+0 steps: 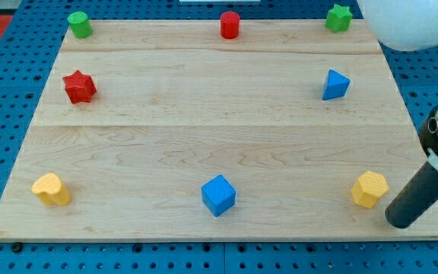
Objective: Push the yellow hexagon diagonally to the top right side of the blue cube
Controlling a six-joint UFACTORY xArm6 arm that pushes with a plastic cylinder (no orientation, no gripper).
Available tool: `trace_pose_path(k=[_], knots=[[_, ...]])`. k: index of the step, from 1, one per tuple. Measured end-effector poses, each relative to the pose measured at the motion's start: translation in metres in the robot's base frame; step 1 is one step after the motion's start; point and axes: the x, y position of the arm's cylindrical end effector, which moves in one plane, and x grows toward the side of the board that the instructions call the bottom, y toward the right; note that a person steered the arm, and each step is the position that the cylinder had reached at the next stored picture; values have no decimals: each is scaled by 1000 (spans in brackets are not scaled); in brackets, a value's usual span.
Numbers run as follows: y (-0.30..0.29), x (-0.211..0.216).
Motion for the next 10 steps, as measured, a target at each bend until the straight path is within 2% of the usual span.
trace_pose_path(k=[8, 10], knots=[[-23, -21], [-9, -37]])
